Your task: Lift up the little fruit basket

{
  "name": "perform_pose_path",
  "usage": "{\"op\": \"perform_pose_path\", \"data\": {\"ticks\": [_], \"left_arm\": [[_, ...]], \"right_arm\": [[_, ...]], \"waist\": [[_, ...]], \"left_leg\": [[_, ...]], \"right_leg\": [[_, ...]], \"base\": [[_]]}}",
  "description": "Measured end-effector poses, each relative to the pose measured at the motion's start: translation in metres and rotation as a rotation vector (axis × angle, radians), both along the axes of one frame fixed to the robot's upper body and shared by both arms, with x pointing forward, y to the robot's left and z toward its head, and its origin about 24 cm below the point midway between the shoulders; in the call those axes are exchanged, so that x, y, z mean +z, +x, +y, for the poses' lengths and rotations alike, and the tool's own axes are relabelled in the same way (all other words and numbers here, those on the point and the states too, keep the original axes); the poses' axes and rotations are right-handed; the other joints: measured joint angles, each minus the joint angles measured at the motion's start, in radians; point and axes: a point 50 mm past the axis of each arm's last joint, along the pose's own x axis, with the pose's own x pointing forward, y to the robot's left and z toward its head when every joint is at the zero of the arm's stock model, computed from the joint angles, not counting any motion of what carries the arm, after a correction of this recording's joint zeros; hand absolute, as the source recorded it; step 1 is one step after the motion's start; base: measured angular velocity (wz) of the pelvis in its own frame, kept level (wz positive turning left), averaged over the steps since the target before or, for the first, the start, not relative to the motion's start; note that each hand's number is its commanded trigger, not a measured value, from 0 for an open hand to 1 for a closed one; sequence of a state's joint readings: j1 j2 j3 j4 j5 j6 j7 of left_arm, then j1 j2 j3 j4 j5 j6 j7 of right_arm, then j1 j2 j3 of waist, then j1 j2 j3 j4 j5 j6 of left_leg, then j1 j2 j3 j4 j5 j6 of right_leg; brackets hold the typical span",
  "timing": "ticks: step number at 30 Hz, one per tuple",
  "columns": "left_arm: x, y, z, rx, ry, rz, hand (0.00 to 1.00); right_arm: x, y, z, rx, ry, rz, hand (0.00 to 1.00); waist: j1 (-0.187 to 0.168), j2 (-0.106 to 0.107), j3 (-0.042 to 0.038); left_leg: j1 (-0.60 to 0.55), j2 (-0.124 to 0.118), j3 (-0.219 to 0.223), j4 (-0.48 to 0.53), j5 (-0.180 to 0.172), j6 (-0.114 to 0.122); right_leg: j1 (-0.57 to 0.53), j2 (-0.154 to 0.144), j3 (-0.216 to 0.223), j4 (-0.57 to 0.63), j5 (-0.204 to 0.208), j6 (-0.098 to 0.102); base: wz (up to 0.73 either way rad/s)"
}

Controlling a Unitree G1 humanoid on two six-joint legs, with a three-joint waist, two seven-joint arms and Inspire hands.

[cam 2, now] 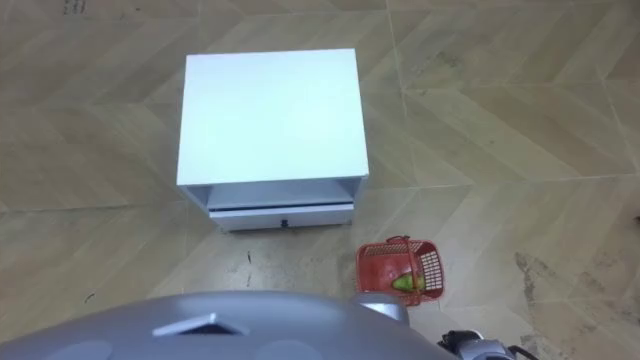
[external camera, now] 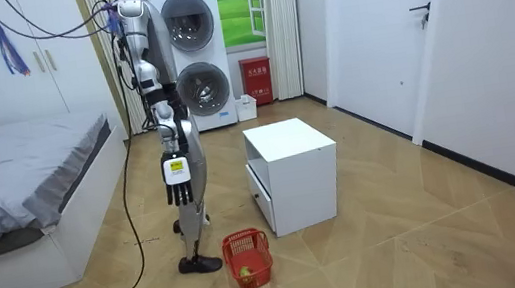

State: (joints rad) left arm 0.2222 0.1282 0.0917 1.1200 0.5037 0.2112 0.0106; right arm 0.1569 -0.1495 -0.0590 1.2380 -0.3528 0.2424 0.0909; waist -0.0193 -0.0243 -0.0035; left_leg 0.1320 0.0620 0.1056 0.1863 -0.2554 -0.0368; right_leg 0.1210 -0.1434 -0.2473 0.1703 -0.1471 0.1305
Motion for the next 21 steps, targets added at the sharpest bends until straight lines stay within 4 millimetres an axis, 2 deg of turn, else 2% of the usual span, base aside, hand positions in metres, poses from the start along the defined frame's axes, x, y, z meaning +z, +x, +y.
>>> {"op": "perform_pose_path", "data": {"ticks": [21], "left_arm": [[-0.0004, 0.0043, -0.0018, 0.013, 0.002, -0.028, 0.0]], "right_arm": [[-0.0009, -0.0015, 0.0036, -0.001, 0.015, 0.006, 0.0]], "waist": [[-0.004, -0.001, 0.0011]], "left_leg": [[-0.001, 0.004, -0.002, 0.001, 0.0, -0.001]], "right_leg": [[0.001, 0.004, 0.003, 0.0, 0.0, 0.0]], "base": [[-0.01]]}}
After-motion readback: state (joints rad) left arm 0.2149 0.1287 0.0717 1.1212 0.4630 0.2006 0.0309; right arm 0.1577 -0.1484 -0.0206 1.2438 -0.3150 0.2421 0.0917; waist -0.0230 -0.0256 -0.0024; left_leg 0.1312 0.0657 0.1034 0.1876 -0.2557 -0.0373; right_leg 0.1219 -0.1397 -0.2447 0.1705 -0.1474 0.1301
